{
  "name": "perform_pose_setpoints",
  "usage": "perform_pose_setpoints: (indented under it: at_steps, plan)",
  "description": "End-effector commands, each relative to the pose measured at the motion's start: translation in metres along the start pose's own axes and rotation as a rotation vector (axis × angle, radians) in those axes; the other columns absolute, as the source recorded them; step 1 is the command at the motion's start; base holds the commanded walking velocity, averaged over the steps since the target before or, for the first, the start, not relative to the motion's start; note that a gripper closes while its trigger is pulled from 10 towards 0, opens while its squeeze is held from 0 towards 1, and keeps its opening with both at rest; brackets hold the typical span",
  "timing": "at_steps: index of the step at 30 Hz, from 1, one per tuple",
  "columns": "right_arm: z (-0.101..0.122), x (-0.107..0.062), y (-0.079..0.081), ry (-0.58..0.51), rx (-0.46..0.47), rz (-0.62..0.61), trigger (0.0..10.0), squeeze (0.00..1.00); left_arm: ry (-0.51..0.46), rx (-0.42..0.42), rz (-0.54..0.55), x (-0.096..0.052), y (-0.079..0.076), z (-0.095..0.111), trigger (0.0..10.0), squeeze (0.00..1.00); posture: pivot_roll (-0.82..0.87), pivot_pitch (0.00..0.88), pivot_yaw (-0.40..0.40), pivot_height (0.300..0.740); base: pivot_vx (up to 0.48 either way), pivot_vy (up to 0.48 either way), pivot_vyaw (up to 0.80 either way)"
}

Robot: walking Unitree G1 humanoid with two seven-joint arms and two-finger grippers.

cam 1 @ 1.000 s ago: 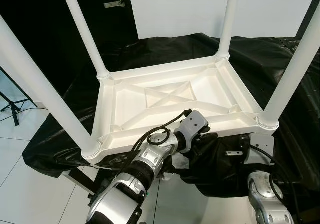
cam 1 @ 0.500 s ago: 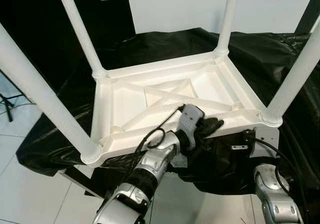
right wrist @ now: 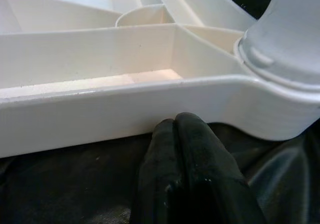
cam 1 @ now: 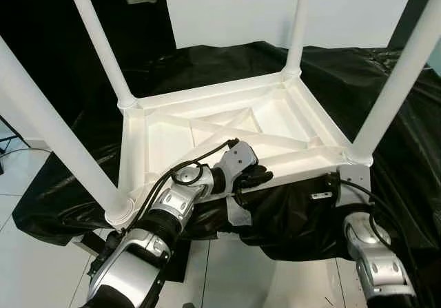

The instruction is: Building children table

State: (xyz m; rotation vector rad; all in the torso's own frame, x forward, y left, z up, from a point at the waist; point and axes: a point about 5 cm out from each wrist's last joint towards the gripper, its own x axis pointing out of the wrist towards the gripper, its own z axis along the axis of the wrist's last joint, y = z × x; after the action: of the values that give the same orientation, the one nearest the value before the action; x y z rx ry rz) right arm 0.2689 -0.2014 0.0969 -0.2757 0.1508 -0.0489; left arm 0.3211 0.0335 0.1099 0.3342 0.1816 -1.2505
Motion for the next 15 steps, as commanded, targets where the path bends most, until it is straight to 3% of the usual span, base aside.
perform_pose_setpoints:
  at_steps: [1, 5, 7, 15]
  plan:
    - [0.017, 0.011, 0.000, -0.055, -0.010, 0.021, 10.0, 0.00, 0.197, -0.105, -0.035, -0.003, -0.015, -0.043, 10.0, 0.00, -0.14, 0.000, 0.045, 0.740, 0.000, 0.000, 0.00]
    - [0.026, 0.022, 0.001, -0.079, -0.030, 0.039, 10.0, 0.00, 0.177, -0.144, -0.129, 0.001, -0.024, -0.041, 10.0, 0.00, -0.13, 0.000, 0.041, 0.740, 0.000, 0.000, 0.00]
    - [0.038, 0.035, 0.002, -0.105, -0.042, 0.053, 10.0, 0.00, 0.140, -0.176, -0.191, 0.006, -0.031, -0.037, 10.0, 0.00, -0.13, 0.000, 0.041, 0.740, 0.000, 0.000, 0.00]
    - [0.071, 0.070, -0.006, -0.167, -0.075, 0.031, 10.0, 0.00, 0.072, -0.206, -0.192, 0.024, -0.036, -0.022, 10.0, 0.00, -0.13, 0.000, 0.039, 0.740, 0.000, 0.000, 0.00]
